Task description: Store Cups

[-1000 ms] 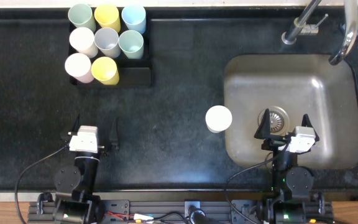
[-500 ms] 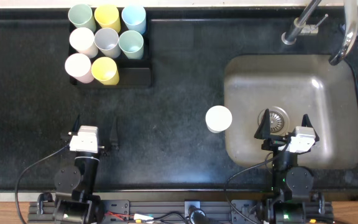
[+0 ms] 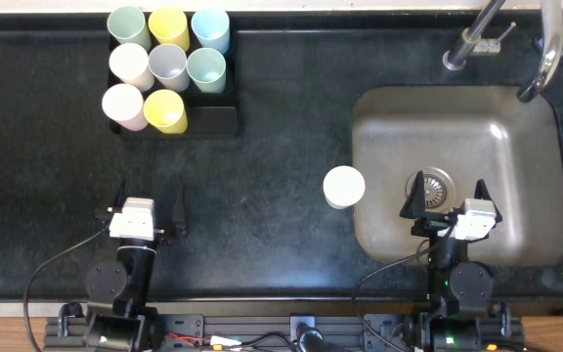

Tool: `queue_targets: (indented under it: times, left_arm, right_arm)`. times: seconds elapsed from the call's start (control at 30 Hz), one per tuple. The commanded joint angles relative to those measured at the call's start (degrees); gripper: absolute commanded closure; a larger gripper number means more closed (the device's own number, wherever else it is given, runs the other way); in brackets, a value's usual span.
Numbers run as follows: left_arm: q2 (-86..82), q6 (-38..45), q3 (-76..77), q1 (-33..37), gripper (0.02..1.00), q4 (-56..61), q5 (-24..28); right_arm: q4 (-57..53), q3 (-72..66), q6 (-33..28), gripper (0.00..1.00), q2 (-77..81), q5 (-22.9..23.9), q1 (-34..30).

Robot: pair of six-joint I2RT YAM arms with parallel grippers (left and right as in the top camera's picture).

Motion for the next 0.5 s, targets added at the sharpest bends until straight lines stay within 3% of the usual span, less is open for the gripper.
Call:
queue_targets:
  times: [0.03, 0.5]
  left_arm:
    - [-0.5, 1.2, -0.1, 0.3, 0.020, -0.2, 0.6]
    - [-0.5, 1.2, -0.1, 0.3, 0.020, -0.2, 0.6]
  right_arm:
    - [0.3, -0.8, 0.0, 0.003, -0.5, -0.4, -0.2]
    - [1.1, 1.7, 0.0, 0.005, -0.5, -0.7, -0.1]
